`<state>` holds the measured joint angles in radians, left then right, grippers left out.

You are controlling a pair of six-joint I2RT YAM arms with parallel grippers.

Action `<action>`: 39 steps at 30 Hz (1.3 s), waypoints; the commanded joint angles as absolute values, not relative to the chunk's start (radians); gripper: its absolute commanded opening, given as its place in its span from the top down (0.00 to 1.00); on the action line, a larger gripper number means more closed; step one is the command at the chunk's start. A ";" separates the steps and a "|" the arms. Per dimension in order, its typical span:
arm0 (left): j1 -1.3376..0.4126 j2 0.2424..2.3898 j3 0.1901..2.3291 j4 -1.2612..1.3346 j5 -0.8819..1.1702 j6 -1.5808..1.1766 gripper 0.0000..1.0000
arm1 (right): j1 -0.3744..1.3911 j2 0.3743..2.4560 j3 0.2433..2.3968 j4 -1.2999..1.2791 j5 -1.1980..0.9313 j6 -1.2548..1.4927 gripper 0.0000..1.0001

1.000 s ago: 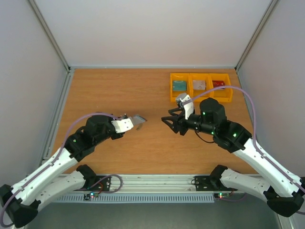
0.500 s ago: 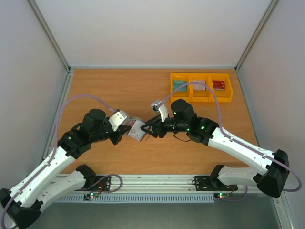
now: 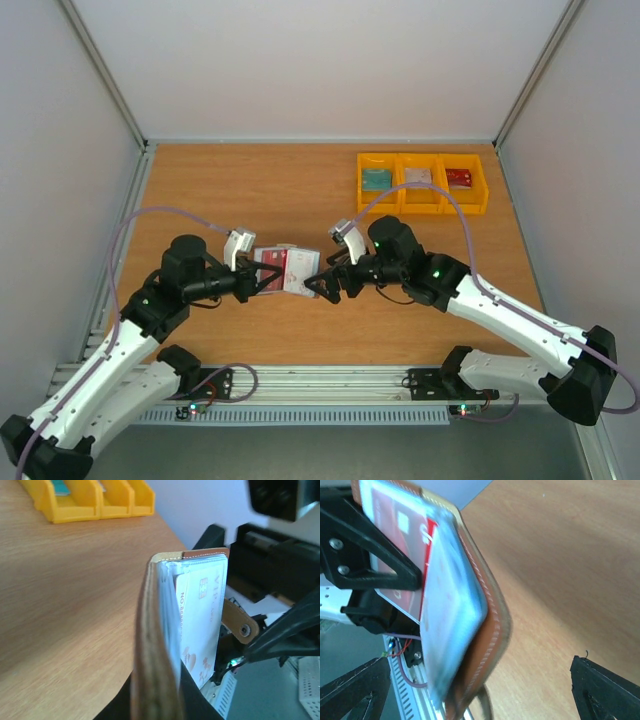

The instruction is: Take the credit cards out of the card holder

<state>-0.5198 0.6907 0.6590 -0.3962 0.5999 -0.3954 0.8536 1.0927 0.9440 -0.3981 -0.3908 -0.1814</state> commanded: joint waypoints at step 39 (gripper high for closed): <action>-0.469 0.541 0.655 -0.231 0.704 -0.307 0.21 | 0.624 0.989 0.844 -0.371 -0.471 -0.038 0.99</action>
<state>-0.4770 0.5552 0.6151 -0.2882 0.6334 -0.3424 0.6369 0.9905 0.8013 -0.3088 -0.5632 -0.0677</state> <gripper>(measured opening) 0.792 0.078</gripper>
